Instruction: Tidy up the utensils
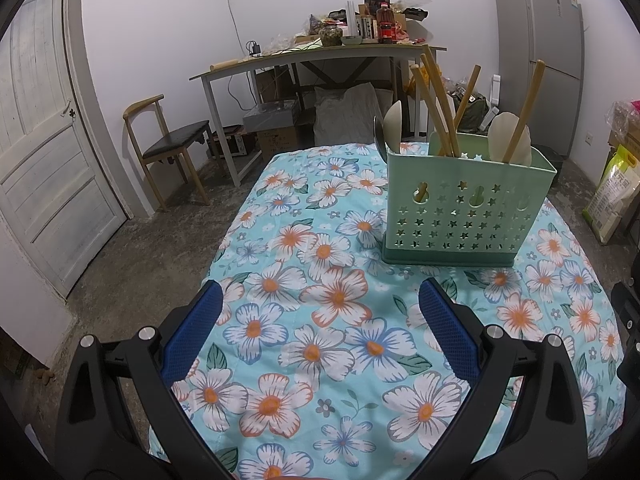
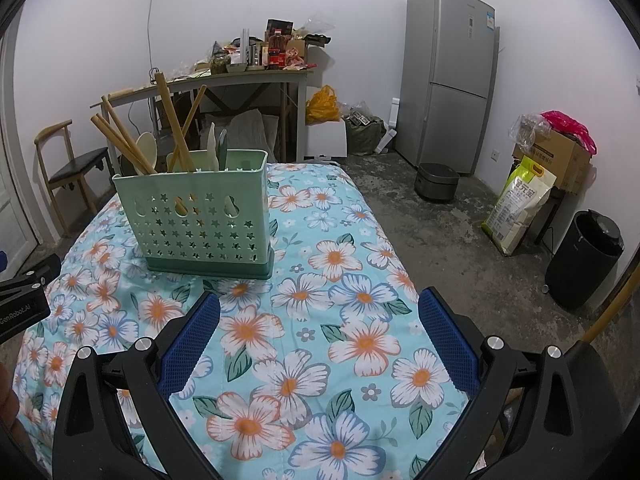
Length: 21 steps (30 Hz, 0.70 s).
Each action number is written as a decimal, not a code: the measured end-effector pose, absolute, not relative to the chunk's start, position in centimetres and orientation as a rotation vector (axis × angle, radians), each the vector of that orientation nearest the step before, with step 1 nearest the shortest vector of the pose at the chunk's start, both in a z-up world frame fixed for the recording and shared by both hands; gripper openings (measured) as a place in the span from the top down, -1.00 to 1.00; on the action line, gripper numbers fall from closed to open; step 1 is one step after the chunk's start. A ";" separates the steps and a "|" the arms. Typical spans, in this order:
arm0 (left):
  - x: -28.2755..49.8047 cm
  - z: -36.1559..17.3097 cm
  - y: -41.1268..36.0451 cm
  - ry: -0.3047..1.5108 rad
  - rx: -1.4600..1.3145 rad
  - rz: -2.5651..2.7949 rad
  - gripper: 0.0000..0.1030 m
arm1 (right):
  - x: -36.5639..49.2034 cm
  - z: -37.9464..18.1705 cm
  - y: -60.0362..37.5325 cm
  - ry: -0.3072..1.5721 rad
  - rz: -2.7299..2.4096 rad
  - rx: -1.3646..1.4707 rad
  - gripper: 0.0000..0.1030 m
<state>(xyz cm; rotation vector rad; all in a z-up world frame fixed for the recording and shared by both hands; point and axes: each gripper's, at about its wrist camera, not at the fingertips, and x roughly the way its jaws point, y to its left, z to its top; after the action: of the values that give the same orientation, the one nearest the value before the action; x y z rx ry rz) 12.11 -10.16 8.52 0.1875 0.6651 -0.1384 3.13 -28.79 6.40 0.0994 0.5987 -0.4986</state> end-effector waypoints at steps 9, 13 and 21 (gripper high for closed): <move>12.1 8.5 -10.1 0.665 0.188 -0.138 -0.84 | 3.2 6.4 -28.7 0.600 -0.497 0.100 -0.87; 12.1 8.5 -10.1 0.666 0.187 -0.138 -0.84 | 3.2 6.4 -28.7 0.600 -0.497 0.100 -0.87; 12.1 8.5 -10.2 0.667 0.187 -0.139 -0.84 | 3.2 6.4 -28.6 0.601 -0.497 0.101 -0.87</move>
<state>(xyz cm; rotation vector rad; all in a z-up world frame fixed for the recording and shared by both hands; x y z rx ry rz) 12.09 -10.16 8.49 0.1870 0.6670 -0.1389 3.16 -28.63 6.36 0.1010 0.6007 -0.4974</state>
